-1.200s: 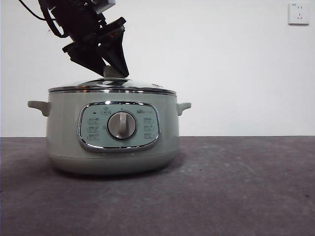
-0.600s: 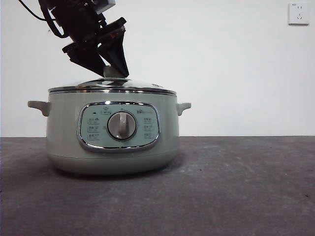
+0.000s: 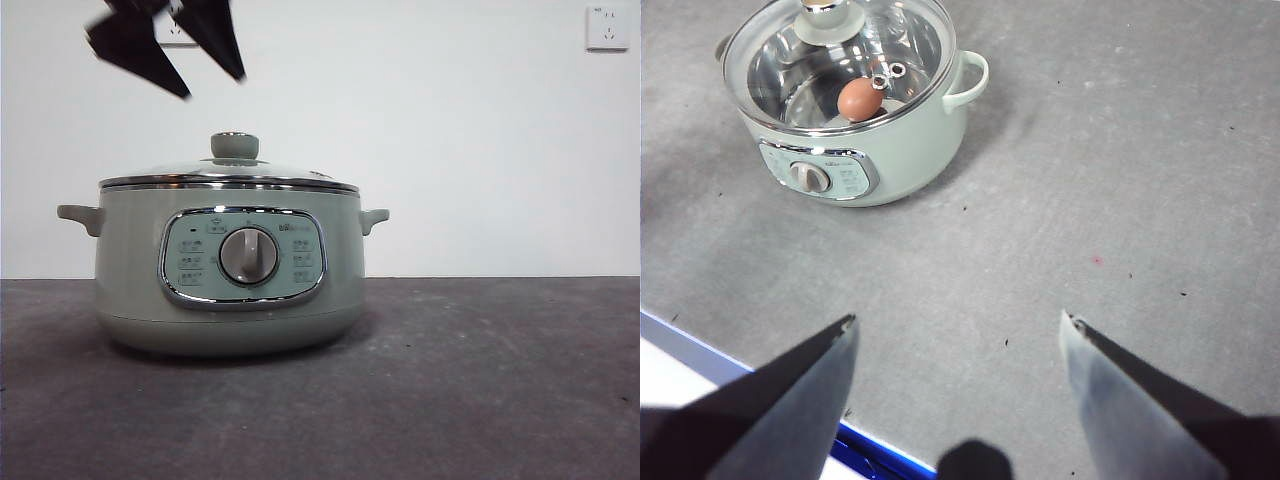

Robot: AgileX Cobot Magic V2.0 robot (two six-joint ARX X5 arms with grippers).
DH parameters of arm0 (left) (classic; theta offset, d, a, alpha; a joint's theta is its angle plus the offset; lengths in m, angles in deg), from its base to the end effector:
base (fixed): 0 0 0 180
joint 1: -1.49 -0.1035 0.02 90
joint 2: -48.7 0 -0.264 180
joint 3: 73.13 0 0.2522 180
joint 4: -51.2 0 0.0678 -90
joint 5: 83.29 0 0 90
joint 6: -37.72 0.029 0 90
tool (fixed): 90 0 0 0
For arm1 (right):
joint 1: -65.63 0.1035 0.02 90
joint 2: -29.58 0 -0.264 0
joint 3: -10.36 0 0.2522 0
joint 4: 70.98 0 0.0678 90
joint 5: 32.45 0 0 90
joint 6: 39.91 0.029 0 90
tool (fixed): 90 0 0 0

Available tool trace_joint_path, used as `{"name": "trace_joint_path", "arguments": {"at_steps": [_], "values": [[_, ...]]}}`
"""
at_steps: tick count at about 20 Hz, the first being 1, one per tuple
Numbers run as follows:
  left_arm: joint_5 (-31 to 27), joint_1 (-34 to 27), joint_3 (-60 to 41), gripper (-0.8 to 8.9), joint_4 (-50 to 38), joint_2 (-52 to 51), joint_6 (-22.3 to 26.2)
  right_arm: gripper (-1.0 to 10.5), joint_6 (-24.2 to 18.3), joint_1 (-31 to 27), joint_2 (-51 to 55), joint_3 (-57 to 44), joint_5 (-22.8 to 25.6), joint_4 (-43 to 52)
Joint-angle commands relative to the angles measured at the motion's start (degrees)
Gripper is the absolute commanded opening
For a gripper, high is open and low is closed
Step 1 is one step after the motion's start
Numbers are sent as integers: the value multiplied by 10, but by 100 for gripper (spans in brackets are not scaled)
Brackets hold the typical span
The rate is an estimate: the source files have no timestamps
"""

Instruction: Pick up the egg,open the lid,put the egg in the pot,close the lid

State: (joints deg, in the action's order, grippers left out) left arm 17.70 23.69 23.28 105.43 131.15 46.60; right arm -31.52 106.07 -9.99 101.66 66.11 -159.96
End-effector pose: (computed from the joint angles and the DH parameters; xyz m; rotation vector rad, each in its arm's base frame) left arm 0.2789 -0.1198 0.3638 0.2139 0.6652 -0.6093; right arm 0.0405 0.0288 0.4113 -0.1345 0.6351 0.4900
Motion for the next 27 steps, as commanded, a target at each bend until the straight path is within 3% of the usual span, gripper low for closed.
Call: {"name": "trace_joint_path", "arguments": {"at_steps": [1,6,12,13,14,16,17,18,27], "values": [[5,0,0,448,66,-54,-18,343,4,1,1,-6,0,2],[101,0,0,440,200,-180,-34,343,4,1,0,-6,0,1],[120,0,0,437,280,-254,-44,343,5,1,0,-6,0,-19],[120,0,0,411,286,-257,-43,342,5,1,0,-6,0,-26],[120,0,0,293,292,-259,-43,327,5,1,0,-6,0,-31],[120,0,0,15,293,-258,-43,114,4,1,0,-6,0,-35],[120,0,0,-8,293,-258,-43,15,4,1,0,-6,0,-35],[120,0,0,-7,293,-258,-43,-14,4,1,0,-6,0,-35],[119,0,0,-4,292,-255,-43,3,21,1,0,-6,0,-35]]}}
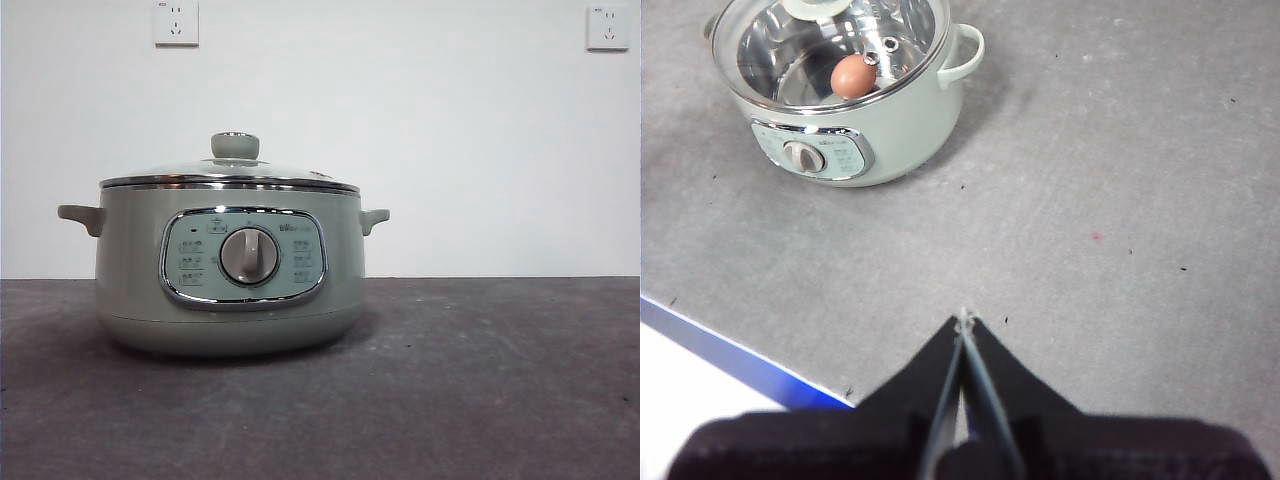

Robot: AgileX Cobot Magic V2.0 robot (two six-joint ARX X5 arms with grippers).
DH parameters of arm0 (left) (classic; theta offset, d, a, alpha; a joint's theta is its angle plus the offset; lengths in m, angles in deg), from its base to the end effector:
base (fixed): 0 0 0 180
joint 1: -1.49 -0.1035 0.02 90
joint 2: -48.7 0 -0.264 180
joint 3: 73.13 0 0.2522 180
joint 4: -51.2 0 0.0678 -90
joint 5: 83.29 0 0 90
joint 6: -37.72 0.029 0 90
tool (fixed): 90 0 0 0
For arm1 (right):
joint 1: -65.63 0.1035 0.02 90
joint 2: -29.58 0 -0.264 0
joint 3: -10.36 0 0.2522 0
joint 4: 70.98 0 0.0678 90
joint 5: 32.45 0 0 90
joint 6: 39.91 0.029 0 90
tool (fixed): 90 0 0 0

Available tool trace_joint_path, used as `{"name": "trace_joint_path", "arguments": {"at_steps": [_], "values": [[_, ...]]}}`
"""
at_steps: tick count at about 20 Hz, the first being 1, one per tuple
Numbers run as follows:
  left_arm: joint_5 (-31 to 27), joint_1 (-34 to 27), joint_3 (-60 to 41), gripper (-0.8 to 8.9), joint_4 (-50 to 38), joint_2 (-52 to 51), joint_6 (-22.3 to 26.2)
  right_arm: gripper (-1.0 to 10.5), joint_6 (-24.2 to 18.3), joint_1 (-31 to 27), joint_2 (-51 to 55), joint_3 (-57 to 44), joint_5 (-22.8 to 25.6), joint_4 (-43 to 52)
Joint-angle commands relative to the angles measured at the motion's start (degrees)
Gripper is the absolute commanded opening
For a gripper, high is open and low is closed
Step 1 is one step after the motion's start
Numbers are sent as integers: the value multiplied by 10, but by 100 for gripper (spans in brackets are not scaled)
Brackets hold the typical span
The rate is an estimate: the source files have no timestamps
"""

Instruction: Pick up the egg,open the lid,put the egg in the pot,close the lid

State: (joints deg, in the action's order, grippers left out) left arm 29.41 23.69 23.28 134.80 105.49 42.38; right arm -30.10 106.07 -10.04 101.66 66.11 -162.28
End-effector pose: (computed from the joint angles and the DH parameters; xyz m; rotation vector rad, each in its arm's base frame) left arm 0.1233 -0.0624 0.4195 0.0698 0.7560 -0.7756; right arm 0.0388 0.0274 0.4082 -0.1291 0.6784 0.4760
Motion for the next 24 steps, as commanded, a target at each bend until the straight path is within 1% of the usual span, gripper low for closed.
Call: {"name": "trace_joint_path", "arguments": {"at_steps": [1,5,8,11,13,15,16,18,20,21,23,24], "values": [[2,0,0,-4,-2,3,-1,3,7,1,0,-6,0,-11],[2,0,0,-4,-5,13,-1,3,7,1,0,-6,0,-11],[2,0,0,-4,-33,24,0,3,7,1,0,-6,1,-11],[-8,0,-1,-4,-45,36,22,3,7,1,0,-6,1,-11],[-33,-13,-2,-4,-114,26,56,3,7,1,0,-6,1,-11],[-28,-49,-11,-4,-214,-5,92,3,7,1,0,-6,1,-11],[-25,-66,-22,-4,-257,-24,98,3,7,1,0,-6,1,-11],[-2,-111,-76,-4,-354,-78,100,3,7,1,0,-6,1,-11],[-3,-162,-167,-4,-433,-142,100,3,7,1,0,-6,1,-11],[-11,-190,-228,-4,-467,-181,100,3,7,1,0,-6,1,-11],[-48,-229,-348,-4,-513,-249,99,3,7,1,0,-6,1,-11],[-51,-242,-410,-4,-534,-281,95,3,7,1,0,-6,1,-11]]}}
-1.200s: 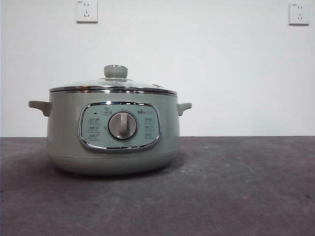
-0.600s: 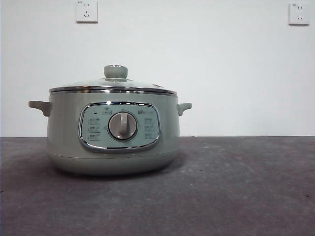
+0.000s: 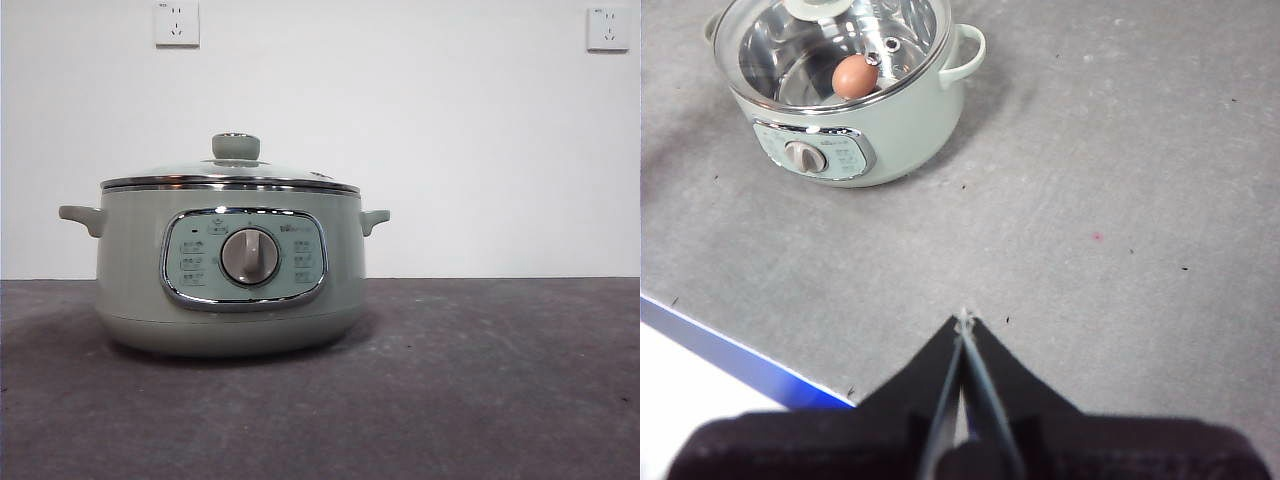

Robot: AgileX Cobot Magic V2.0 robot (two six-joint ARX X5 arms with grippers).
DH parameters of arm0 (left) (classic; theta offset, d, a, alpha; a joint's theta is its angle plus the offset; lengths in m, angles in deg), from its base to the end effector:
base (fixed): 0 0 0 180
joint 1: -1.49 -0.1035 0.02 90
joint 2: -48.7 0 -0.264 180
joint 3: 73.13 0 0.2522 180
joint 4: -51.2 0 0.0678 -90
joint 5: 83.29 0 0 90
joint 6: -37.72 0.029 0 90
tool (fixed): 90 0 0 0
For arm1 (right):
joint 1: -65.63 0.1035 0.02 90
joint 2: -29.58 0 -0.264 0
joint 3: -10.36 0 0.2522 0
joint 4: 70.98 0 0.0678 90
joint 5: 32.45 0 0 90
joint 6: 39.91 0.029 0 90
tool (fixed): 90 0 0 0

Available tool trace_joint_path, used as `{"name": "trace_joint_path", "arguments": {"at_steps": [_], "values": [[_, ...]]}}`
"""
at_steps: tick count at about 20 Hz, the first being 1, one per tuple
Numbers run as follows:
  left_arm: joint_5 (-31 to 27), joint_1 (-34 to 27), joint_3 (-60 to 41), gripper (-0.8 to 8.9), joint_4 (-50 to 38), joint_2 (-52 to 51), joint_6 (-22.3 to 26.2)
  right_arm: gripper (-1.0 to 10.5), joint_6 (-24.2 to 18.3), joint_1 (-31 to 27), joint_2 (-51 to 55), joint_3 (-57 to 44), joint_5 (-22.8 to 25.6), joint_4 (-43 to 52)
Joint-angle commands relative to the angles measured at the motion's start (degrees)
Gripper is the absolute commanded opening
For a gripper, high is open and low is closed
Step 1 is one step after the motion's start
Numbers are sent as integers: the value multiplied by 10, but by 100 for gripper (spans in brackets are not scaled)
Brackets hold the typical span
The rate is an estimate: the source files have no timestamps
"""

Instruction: Pick up the egg,open the lid,put the egg in the pot,close the lid

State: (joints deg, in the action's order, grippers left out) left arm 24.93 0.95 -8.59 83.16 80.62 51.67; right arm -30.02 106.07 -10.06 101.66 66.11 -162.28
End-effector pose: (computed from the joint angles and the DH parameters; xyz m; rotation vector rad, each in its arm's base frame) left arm 0.1038 -0.0081 0.3801 0.2434 -0.0489 -0.3057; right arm 0.0389 0.0275 0.4082 -0.1279 0.6790 0.4754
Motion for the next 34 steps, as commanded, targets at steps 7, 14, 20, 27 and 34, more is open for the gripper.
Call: {"name": "trace_joint_path", "arguments": {"at_steps": [7,14,20,27,34], "values": [[-8,-30,-426,-4,-171,-198,-87,3,6,1,0,-6,1,-11],[-33,-30,-504,-4,-120,-303,-123,3,6,1,0,-6,1,-11],[-33,-30,-503,-3,-95,-316,-124,3,6,1,0,-6,1,-11],[-32,-30,-503,-4,-95,-302,-124,3,6,1,0,-6,1,-11],[-32,-30,-503,-4,-95,-286,-124,3,-41,-50,16,-6,16,10]]}}
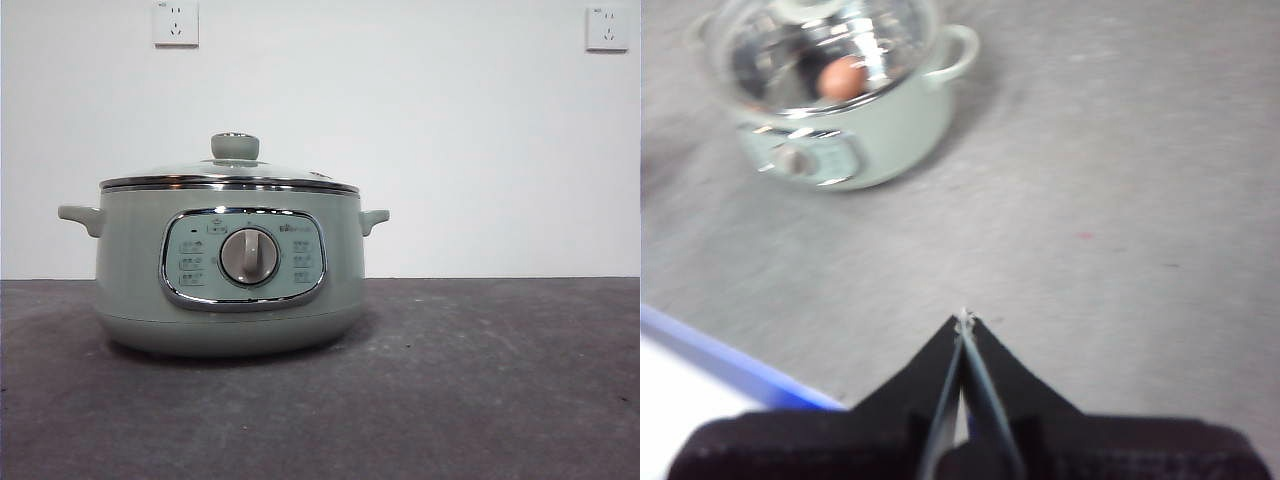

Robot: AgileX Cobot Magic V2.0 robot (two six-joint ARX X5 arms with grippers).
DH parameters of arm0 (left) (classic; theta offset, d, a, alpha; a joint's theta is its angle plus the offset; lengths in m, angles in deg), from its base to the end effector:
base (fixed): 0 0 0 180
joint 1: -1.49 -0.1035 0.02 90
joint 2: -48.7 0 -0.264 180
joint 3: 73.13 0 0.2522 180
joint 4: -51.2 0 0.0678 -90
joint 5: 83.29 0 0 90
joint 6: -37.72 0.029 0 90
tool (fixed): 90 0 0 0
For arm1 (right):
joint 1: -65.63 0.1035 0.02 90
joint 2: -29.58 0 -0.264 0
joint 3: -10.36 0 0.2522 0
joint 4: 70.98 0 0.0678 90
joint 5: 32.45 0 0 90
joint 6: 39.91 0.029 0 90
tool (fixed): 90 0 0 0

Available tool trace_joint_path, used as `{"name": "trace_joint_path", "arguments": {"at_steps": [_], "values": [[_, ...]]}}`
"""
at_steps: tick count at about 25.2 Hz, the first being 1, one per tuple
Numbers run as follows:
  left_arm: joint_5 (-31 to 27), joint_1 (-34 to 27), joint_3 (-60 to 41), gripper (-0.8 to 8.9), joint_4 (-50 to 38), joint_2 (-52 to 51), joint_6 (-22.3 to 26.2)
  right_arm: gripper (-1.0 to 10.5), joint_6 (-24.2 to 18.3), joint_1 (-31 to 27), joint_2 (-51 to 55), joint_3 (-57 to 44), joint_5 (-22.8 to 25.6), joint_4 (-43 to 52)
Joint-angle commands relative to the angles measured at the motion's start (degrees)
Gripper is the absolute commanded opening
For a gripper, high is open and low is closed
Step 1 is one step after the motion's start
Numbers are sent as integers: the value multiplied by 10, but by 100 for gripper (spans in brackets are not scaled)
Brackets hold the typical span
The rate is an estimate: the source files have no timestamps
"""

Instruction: Pick up the egg,open the lid,put the egg in the pot,close the lid

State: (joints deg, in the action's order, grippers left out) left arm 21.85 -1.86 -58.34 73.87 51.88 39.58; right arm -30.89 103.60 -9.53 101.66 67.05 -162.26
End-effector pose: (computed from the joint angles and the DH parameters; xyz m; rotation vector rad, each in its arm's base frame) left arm 0.0977 -0.0019 0.1505 0.0012 0.1875 -0.2082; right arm 0.0381 0.0237 0.4085 -0.1282 0.6646 0.4251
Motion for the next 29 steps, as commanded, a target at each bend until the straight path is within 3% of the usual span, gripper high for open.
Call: {"name": "trace_joint_path", "arguments": {"at_steps": [1,6,10,19,29], "values": [[-2,-2,-6,-4,-2,4,-3,3,-38,-59,22,-9,5,40],[-2,-2,-6,-3,-2,7,-3,3,-110,-268,147,-156,-95,333],[-2,-2,-6,-4,-2,7,-3,3,-119,-354,253,-377,-102,529],[-2,-2,-6,-4,-2,7,-3,3,-61,-366,352,-654,-99,656],[-2,-2,-6,-4,-2,7,-3,3,-41,-366,386,-762,-100,657]]}}
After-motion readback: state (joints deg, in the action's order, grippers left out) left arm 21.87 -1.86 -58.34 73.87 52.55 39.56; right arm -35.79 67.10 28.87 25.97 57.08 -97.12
